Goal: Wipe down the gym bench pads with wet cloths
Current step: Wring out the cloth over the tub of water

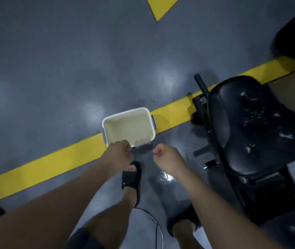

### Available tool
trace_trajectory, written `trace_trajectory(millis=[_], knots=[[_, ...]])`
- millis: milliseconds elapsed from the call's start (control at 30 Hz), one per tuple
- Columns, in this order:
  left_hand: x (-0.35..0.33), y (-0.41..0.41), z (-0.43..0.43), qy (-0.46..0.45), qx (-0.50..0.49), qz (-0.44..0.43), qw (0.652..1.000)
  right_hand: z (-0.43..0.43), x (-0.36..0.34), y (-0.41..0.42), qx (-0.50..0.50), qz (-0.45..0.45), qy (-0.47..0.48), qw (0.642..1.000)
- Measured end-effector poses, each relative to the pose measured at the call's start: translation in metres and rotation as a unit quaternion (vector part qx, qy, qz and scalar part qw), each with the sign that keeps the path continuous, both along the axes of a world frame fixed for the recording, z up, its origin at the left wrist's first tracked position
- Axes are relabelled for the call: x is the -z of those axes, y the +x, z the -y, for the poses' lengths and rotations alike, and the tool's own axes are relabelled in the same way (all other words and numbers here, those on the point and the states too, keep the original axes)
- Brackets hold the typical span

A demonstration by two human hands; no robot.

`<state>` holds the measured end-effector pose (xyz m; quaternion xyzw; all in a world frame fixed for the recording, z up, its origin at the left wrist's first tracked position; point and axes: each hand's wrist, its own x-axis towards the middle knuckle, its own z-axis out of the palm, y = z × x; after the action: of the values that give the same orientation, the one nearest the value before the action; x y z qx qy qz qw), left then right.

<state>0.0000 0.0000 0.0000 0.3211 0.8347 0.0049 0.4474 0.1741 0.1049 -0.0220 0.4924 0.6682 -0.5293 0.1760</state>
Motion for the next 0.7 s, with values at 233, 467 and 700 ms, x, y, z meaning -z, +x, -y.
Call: trace_trajectory(millis=[233,467,700], knots=[[0.179,0.006,-0.009,-0.028,0.138,-0.123,0.982,0.009,0.174,-0.034,-0.082,-0.004,0.089,0.993],[0.254,0.001,-0.023,-0.059,0.247,-0.149,0.956,0.011,0.24,-0.051,-0.214,0.025,0.26,0.941],[0.187,-0.029,-0.037,0.019,0.247,-0.094,0.964,-0.012,0.185,-0.052,-0.123,-0.072,0.237,0.961]])
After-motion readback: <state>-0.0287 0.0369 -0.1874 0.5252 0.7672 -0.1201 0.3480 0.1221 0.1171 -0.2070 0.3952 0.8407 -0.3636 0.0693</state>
